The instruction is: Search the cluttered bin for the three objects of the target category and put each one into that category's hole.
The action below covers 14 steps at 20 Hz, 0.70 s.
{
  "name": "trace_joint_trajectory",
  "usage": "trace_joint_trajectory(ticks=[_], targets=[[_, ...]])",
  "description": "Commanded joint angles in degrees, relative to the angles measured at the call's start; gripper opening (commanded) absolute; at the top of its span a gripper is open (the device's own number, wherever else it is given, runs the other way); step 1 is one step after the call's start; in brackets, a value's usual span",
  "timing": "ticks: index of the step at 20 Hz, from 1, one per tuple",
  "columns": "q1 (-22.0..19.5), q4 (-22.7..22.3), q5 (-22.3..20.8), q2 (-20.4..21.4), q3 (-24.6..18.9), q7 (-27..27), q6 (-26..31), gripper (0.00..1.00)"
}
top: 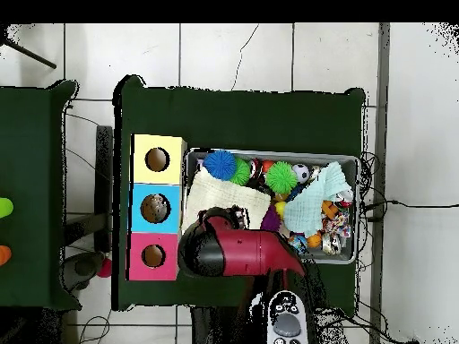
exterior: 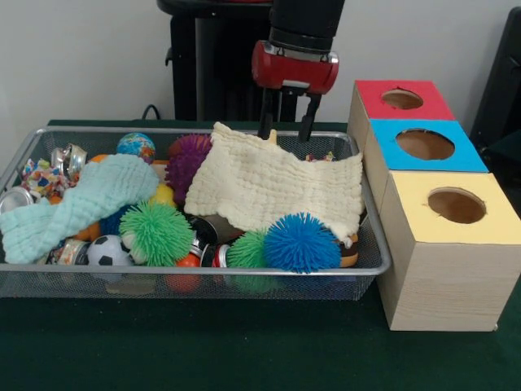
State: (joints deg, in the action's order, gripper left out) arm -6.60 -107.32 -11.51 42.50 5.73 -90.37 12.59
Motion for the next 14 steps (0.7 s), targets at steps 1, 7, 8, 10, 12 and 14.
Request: trace_joint_trajectory(ticks=[1,7,8,10,12,14], targets=[[-1.11,4.0,-5.6,-6.63,-5.18,-1.29,-2.96,1.0],[-0.74,4.47,-6.4,-8.74,-4.53,-4.19,-5.19,1.0],[-0.64,4.7,-6.68,-9.32,-4.37,-4.22,-5.3,1.0],[-0.65,5.02,-6.98,-9.85,-4.28,-4.38,-5.73,1.0],[-0.67,5.39,-7.42,-10.43,-4.14,-4.27,-6.11,1.0],[-0.68,5.52,-7.78,-10.98,-3.86,-4.33,-6.92,1.0]])
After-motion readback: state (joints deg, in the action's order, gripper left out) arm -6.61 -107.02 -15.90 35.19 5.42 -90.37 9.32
